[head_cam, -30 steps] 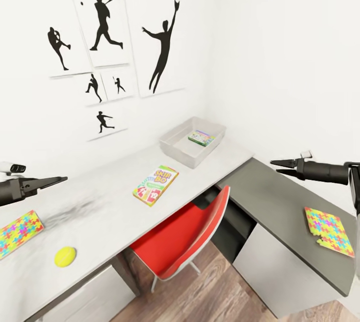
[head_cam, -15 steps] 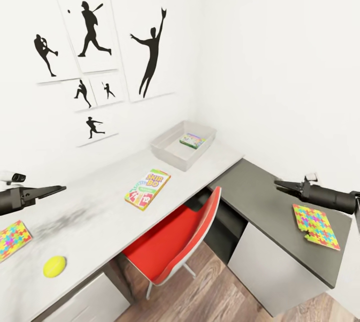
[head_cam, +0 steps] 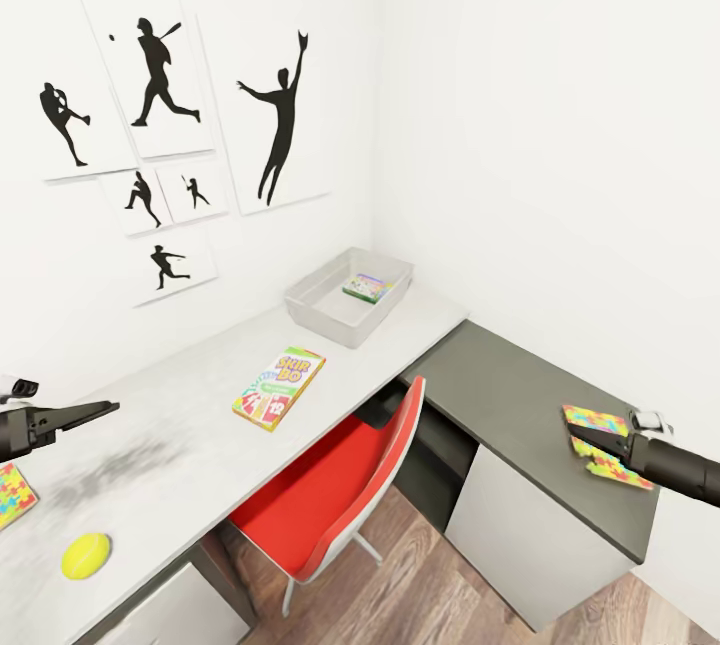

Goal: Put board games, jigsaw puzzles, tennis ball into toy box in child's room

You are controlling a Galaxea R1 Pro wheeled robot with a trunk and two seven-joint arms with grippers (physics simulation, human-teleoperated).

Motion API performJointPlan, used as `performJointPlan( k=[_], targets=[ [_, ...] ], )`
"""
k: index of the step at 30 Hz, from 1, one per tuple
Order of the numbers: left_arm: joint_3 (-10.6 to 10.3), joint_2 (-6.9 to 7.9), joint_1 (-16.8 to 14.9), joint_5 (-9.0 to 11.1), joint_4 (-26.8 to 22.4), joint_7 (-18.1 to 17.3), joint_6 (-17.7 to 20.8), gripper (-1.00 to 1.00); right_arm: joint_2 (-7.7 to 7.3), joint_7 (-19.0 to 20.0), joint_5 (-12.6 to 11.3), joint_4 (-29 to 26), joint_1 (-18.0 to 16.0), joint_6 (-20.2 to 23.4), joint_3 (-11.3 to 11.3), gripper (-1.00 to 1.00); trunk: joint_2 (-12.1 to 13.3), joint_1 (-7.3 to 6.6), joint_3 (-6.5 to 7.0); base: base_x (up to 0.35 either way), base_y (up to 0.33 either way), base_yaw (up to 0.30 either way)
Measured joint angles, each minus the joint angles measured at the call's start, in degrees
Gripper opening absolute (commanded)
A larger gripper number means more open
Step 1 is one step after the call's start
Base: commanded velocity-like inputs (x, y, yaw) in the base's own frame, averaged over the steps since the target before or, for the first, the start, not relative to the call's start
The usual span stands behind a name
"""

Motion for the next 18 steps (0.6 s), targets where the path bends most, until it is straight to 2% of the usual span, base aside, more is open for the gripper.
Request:
performJointPlan(
  k=[4,10,18],
  targets=[
    [1.64,-0.01,1.78,-0.01,0.13,0.00,-0.28,1.00,1.33,0.10,-3.44,-1.78,5.28,-2.73,-1.83,1.00,0.00,0.00,0.36,0.000,0.000,-0.131],
    [2.98,-0.07,3.78,-0.06,0.94,0.00,-1.69,1.00,2.80,0.16,-6.21,-3.31,11.75,-6.97,-2.94,1.00,0.00,0.00,0.91,0.000,0.000,-0.131],
    [3.48,-0.06,4.53,0.01,1.71,0.00,-2.84,1.00,5.19,0.15,-9.48,-3.64,16.32,-11.77,-3.60,1.00,0.00,0.00,1.64,0.000,0.000,-0.131]
  ],
)
